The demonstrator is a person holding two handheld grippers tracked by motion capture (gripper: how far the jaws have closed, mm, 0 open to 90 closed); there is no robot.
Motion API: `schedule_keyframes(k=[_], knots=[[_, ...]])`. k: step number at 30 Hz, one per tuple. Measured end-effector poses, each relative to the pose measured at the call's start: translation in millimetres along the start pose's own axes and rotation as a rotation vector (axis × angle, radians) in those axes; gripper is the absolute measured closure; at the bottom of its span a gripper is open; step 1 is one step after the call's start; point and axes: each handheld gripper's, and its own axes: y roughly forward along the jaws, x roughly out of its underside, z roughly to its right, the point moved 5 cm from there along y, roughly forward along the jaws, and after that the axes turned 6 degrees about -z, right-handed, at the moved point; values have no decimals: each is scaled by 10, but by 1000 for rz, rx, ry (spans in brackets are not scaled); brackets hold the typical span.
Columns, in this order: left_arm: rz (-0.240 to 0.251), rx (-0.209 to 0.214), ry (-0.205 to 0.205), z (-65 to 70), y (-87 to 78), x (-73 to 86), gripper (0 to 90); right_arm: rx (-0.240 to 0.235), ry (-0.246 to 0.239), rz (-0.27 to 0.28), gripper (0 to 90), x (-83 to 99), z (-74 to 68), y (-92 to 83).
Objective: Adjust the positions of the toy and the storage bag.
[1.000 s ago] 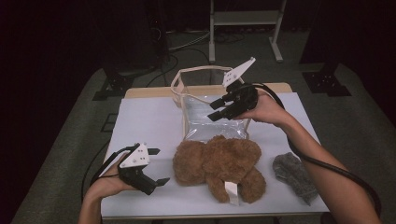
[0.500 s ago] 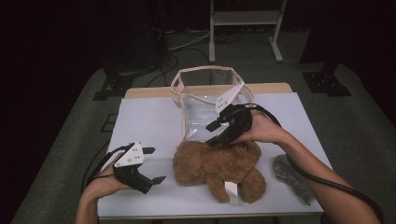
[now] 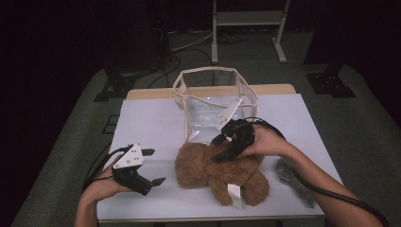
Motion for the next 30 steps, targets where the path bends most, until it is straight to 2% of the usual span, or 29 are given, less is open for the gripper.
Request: schedule_keyframes(k=[4,14,17,24,30], knots=[[6,0,-5,0,-7,1,33,15,1,-25,310,74,-5,71],[1,5,-4,4,7,7,33,38,-12,-35,279,195,-19,130],[0,6,-5,5,8,11,33,42,-8,-27,279,228,-14,138],[-1,5,-4,8,-3,15,33,62,-4,-58,295,314,25,177],[-4,7,-8,3,-3,22,33,46,9,-48,295,336,22,193]])
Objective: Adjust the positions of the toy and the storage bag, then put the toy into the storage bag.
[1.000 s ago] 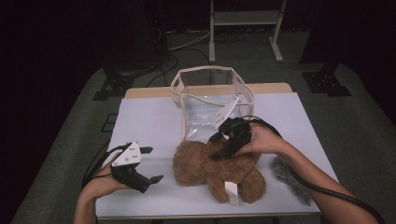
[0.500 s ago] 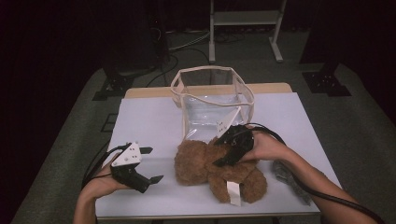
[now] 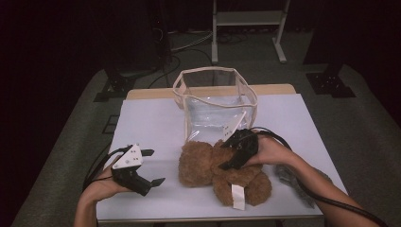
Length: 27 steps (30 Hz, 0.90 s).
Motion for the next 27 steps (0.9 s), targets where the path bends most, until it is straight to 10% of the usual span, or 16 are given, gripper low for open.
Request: schedule_keyframes(k=[8,18,27], knots=[[6,-6,8,18,-19,-20,33,8,-15,10,317,5,-20,3],[4,-4,-8,-1,-12,26,33,47,-7,-1,682,71,-25,13],[4,-2,-12,-1,-12,32,33,62,-14,54,741,64,-67,-72]])
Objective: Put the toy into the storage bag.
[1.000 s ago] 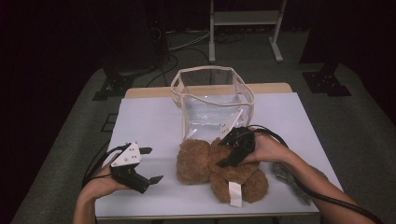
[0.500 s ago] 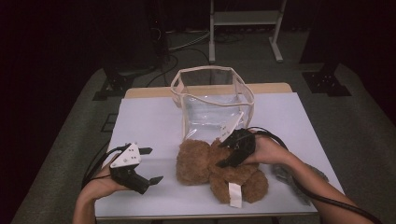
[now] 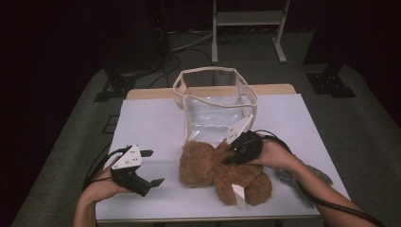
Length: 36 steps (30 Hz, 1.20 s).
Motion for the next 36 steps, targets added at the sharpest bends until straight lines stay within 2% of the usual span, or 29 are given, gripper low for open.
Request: schedule_keyframes(k=[6,13,14,15,16,17,18,20,25,28,36], knots=[[-1,-2,-3,-16,-13,21,33,-14,8,7,750,-19,-14,-11],[-3,-2,-8,-20,-15,27,33,-40,18,-9,735,-16,3,0],[-3,-1,-8,-16,-11,26,33,-11,6,-15,695,-26,3,0],[-5,1,-9,-11,-4,26,33,-2,5,-19,634,-34,-5,-4],[-13,3,-5,-12,-2,29,33,-17,5,-22,573,-45,-18,-7],[-13,3,-5,-12,-2,29,33,-17,5,-22,573,-45,-18,-7],[-13,4,-4,-10,7,30,33,-20,-1,-28,444,-69,-33,2],[-20,6,-3,-3,13,32,33,-30,-2,-30,364,-74,-30,32],[-13,1,-3,-22,-17,40,33,6,-18,-45,298,-63,25,54],[-11,3,-7,-23,-16,47,33,-3,-4,-54,286,-30,52,74],[-14,11,-6,-11,3,44,33,-57,-20,-95,285,13,17,183]])
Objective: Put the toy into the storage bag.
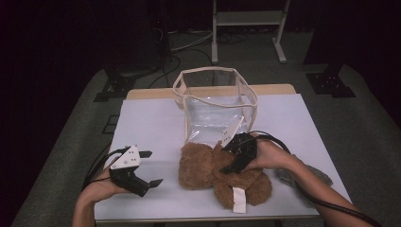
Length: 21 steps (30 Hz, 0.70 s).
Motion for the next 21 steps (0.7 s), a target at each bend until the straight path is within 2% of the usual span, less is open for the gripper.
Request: schedule_keyframes(k=[4,5,7,8,9,11,13,21], knots=[[1,6,1,10,12,-4,33,-11,-15,-16,325,4,-15,83],[-2,6,5,11,17,-4,33,-18,-18,-18,407,20,-24,120],[-2,4,5,8,20,-3,33,-15,-12,-12,491,21,-19,112],[-2,4,5,8,20,-3,33,-15,-12,-12,491,21,-19,112],[-2,3,5,6,19,-1,33,-6,1,5,581,23,-11,76],[-2,3,3,3,13,3,33,-1,-5,28,639,24,-17,33],[-5,1,0,-1,8,8,33,-2,-1,52,680,22,-8,-22],[-1,-7,-8,-31,-23,32,33,-18,5,95,722,-23,-1,-180]])
